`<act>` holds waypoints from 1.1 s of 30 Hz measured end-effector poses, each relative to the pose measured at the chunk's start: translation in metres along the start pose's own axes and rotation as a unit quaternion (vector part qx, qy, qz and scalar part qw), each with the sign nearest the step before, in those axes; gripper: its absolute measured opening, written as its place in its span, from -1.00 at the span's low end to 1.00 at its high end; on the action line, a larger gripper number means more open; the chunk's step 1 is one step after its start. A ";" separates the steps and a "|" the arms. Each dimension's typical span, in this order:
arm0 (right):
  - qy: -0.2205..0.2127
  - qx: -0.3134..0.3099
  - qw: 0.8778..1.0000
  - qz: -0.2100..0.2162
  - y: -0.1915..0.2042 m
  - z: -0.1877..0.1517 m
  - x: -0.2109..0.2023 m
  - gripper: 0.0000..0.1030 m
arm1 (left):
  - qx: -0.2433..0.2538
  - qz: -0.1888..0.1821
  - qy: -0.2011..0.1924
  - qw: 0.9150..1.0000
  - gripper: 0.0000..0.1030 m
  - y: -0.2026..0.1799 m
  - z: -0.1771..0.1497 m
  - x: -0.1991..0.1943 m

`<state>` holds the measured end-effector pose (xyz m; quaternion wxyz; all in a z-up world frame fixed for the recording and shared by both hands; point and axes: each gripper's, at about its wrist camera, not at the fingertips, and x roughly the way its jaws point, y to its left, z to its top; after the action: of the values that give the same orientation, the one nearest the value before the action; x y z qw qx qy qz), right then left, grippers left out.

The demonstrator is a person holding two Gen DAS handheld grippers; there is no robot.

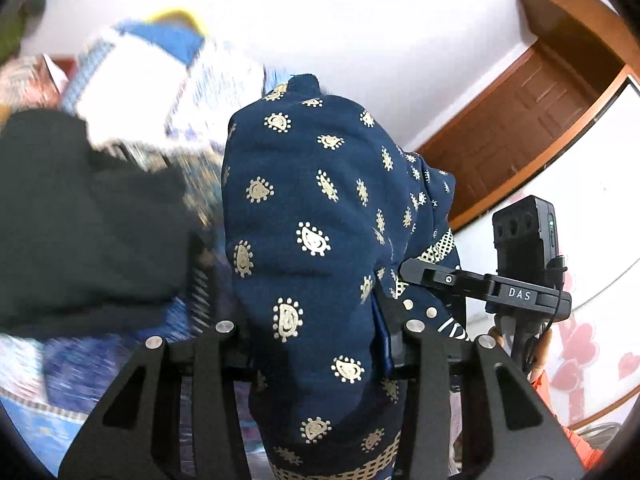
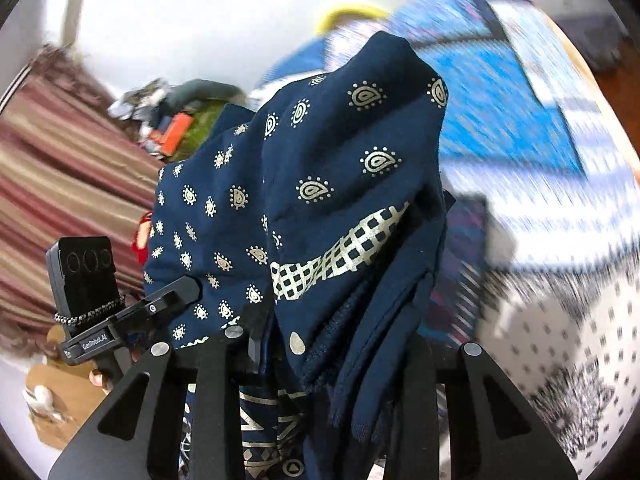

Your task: Fold large clothes

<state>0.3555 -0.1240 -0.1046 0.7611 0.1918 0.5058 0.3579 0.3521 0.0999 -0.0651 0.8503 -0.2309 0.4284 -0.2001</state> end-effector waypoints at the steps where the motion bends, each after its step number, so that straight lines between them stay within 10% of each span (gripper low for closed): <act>1: -0.005 -0.013 1.000 0.008 0.016 0.007 0.002 -0.42 | 0.003 0.004 -0.012 1.000 -0.18 0.003 0.006 -0.015; 12: -0.001 -0.085 0.994 0.061 0.108 0.053 0.102 -0.42 | -0.026 0.073 -0.100 0.992 -0.16 0.101 0.061 -0.131; 22: 0.097 -0.078 0.992 -0.034 0.073 0.035 0.268 -0.28 | -0.152 0.122 -0.042 0.980 0.02 0.264 0.036 -0.059; 25: 0.083 -0.107 0.990 -0.046 0.074 0.026 0.257 -0.07 | -0.159 0.101 -0.060 0.980 0.16 0.267 0.028 -0.062; 33: 0.083 -0.171 0.974 -0.120 0.091 0.005 0.215 0.25 | -0.058 0.231 -0.074 0.968 0.54 0.212 0.006 -0.083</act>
<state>0.3778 0.0959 -0.1792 0.7752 -0.0336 0.5184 0.3596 0.3416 0.3182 -0.1287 0.8880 -0.1886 0.4170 0.0449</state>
